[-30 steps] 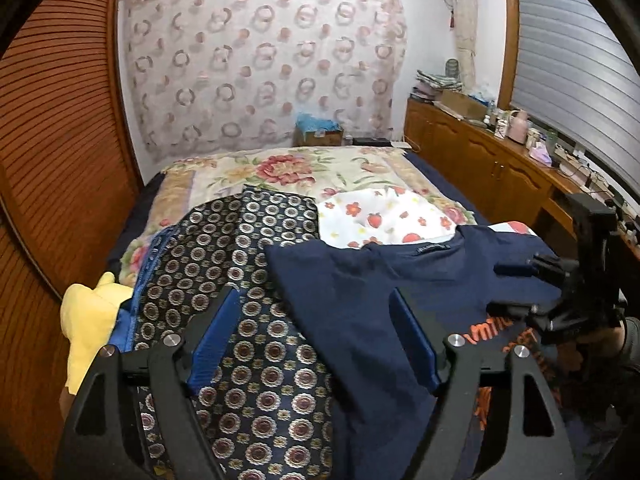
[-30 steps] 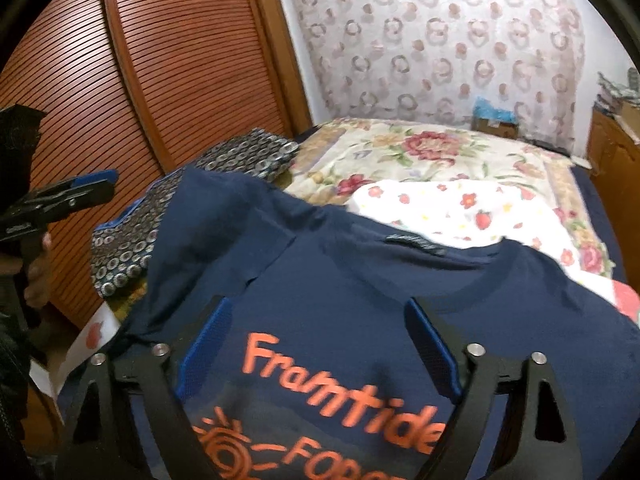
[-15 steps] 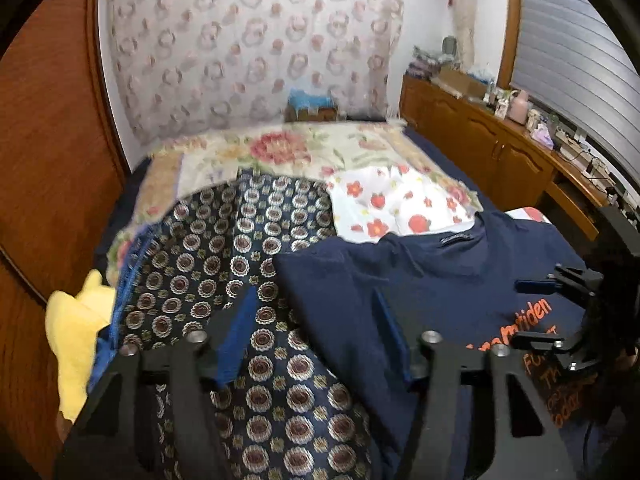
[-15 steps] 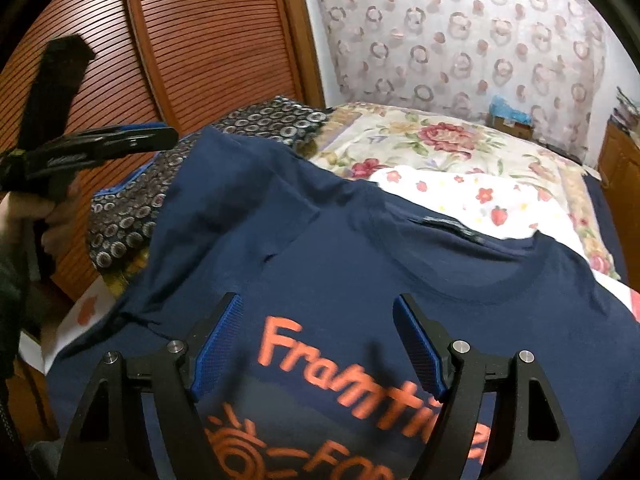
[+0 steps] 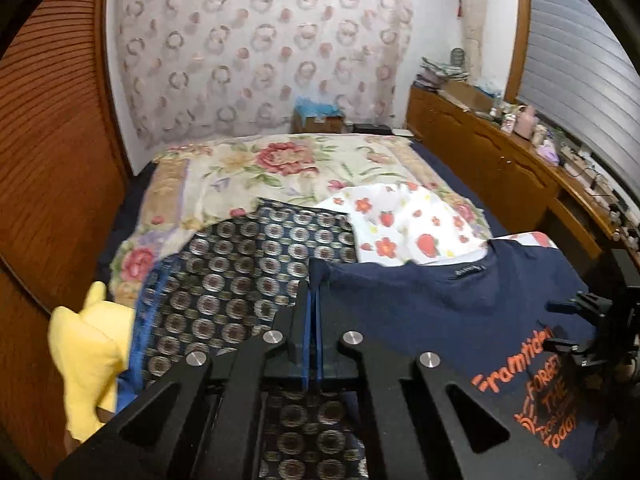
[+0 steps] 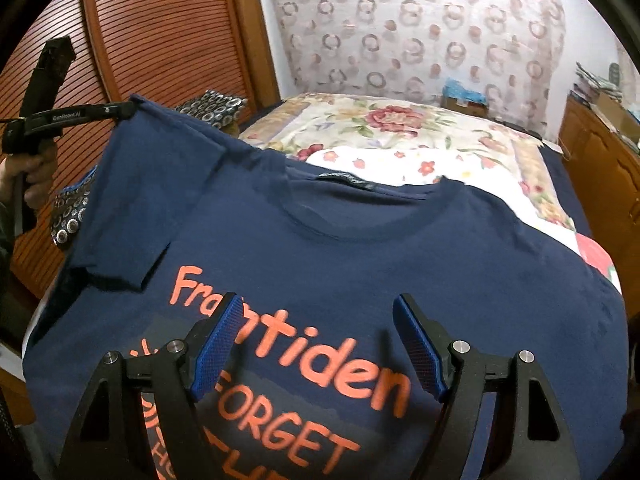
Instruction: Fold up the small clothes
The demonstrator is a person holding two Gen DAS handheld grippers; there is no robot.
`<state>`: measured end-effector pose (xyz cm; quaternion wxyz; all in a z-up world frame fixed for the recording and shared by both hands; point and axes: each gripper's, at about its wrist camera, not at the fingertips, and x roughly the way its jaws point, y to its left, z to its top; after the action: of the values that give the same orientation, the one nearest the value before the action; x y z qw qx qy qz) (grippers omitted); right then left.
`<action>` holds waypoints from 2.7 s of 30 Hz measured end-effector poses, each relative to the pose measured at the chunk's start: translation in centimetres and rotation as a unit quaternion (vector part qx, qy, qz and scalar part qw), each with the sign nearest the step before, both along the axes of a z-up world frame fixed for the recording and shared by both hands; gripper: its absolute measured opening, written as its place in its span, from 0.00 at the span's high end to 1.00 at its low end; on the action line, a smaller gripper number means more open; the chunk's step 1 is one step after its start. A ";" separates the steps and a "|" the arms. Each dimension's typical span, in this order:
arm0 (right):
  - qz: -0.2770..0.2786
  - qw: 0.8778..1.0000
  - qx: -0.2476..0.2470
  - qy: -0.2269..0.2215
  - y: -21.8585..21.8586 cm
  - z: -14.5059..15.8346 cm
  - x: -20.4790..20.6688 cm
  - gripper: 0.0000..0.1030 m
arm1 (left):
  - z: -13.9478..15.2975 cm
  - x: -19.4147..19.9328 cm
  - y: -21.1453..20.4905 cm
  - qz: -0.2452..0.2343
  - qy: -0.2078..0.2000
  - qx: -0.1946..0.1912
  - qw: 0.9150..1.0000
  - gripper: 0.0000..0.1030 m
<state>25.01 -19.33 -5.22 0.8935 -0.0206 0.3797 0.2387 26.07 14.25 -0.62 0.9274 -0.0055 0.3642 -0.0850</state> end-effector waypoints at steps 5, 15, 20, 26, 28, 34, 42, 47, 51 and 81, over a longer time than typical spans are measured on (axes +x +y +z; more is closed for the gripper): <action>-0.010 1.000 0.011 -0.012 -0.6 0.4 -0.8 0.23 | -0.6 0.4 0.1 0.004 0.007 0.015 1.000 0.98; -0.070 0.997 0.006 -0.033 -5.1 0.9 -4.5 0.23 | 2.1 -3.0 -0.3 -0.004 -0.059 -0.022 0.998 0.50; -0.128 0.991 -0.010 -0.038 -8.5 0.8 -6.9 0.23 | 3.1 -5.0 -2.8 -0.026 -0.086 -0.004 0.996 0.16; -0.200 0.979 -0.026 -0.028 -12.2 -0.6 -9.4 0.23 | 1.4 -6.2 -6.2 -0.045 -0.081 -0.012 0.996 0.16; -0.219 0.975 -0.029 -0.022 -13.0 -1.1 -10.3 0.23 | 0.2 -6.4 -7.4 -0.050 -0.071 -0.016 0.996 0.16; -0.262 0.964 -0.036 0.001 -14.0 -2.0 -9.9 0.23 | -4.8 -6.3 -11.5 -0.081 -0.016 -0.019 0.996 0.16; -0.275 0.961 -0.023 0.030 -14.3 -1.0 -7.9 0.23 | -8.2 -6.1 -15.0 -0.110 0.041 -0.001 0.993 0.16; -0.278 0.959 -0.006 0.048 -16.6 -0.9 -7.9 0.23 | -9.3 -6.2 -16.2 -0.116 0.062 0.018 0.991 0.16; -0.281 0.958 0.013 0.062 -17.9 -1.0 -7.8 0.23 | -9.9 -6.3 -16.6 -0.120 0.078 0.023 0.989 0.16; -0.179 0.982 0.015 -0.052 -11.1 5.7 -8.8 0.92 | -10.6 -6.3 -17.1 -0.121 0.079 0.048 0.988 0.12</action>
<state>16.18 -30.47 0.49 0.9404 0.0491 0.3269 0.0792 19.77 -2.85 -11.21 0.8779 0.0766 0.4379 -0.1781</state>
